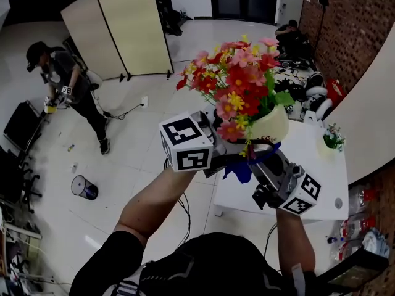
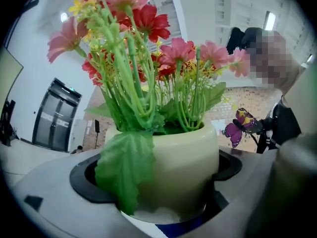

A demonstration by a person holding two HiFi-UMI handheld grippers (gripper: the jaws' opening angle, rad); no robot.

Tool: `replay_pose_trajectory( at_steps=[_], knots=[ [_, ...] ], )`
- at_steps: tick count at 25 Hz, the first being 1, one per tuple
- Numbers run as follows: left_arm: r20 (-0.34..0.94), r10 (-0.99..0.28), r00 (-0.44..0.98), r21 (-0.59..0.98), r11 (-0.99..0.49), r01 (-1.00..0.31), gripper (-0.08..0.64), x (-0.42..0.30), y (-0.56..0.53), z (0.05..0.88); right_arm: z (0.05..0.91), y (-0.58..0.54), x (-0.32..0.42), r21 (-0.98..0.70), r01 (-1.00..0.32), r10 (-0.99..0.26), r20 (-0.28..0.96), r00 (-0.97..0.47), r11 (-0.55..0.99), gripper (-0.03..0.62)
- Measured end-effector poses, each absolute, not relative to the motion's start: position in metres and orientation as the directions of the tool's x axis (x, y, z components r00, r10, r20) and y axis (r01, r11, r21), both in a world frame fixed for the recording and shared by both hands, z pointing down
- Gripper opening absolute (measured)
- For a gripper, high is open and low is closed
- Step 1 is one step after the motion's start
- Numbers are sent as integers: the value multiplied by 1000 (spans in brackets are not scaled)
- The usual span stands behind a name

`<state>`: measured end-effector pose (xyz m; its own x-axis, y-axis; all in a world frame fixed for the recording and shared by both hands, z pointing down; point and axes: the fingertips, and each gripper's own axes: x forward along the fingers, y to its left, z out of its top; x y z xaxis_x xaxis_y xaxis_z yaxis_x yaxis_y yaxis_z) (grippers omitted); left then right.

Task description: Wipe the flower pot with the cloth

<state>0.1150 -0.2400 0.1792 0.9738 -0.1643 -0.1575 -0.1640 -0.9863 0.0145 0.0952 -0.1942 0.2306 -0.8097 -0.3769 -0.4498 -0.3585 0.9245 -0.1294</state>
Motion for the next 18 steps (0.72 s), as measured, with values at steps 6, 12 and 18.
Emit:
replay_pose_trajectory(
  at_steps=[6,12,18],
  knots=[
    [-169,-190,967,23,-982,-189,569,96,-238,183,217,-157,85,-112,-355,-362,-492,-792,928,64],
    [-152,-199,968,21,-980,-198,569,80,-240,201,224,-128,91,-49,-364,-339,-496,-800,930,64],
    [-132,-197,971,3,-980,-198,569,73,-236,209,226,-132,118,-61,-428,-398,-506,-765,901,64]
  ],
)
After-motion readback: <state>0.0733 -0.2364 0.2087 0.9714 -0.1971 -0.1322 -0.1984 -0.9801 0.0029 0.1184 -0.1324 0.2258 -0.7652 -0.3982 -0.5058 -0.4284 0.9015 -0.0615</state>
